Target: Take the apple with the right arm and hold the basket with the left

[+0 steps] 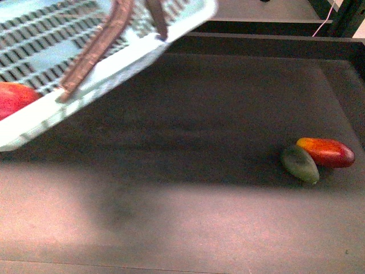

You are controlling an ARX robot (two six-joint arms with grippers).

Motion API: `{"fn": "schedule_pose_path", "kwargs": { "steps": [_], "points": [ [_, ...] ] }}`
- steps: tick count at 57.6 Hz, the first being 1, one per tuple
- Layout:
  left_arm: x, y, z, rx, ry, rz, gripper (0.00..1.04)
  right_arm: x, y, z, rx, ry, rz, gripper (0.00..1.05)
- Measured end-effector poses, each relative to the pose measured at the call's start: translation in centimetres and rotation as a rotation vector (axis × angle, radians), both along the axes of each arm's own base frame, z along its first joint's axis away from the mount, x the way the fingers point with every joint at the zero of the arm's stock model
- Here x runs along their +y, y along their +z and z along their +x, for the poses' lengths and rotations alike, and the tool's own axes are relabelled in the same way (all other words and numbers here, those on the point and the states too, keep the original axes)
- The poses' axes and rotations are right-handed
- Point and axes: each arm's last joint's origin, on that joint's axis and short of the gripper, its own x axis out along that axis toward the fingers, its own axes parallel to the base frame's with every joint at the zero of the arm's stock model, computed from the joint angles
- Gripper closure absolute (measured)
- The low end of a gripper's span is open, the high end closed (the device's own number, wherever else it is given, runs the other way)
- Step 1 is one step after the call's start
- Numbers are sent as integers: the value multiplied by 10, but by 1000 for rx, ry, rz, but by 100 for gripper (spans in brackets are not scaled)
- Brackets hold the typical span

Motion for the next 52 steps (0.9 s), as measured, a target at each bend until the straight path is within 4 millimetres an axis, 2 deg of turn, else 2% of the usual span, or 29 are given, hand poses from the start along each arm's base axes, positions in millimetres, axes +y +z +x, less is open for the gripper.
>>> {"fn": "schedule_pose_path", "kwargs": {
  "steps": [10,20,30,36,45,52],
  "points": [
    [38,-10,18,26,154,-135,90,0,0,0,0,1,0,9],
    [70,-44,37,88,275,-385,90,0,0,0,0,3,0,9],
    [83,-73,57,131,346,-537,90,0,0,0,0,3,0,9],
    [89,-82,71,127,380,-579,90,0,0,0,0,3,0,9],
    [101,-97,91,126,458,-577,90,0,0,0,0,3,0,9],
    [107,-115,99,151,504,-562,90,0,0,0,0,3,0,9]
  ]
}}
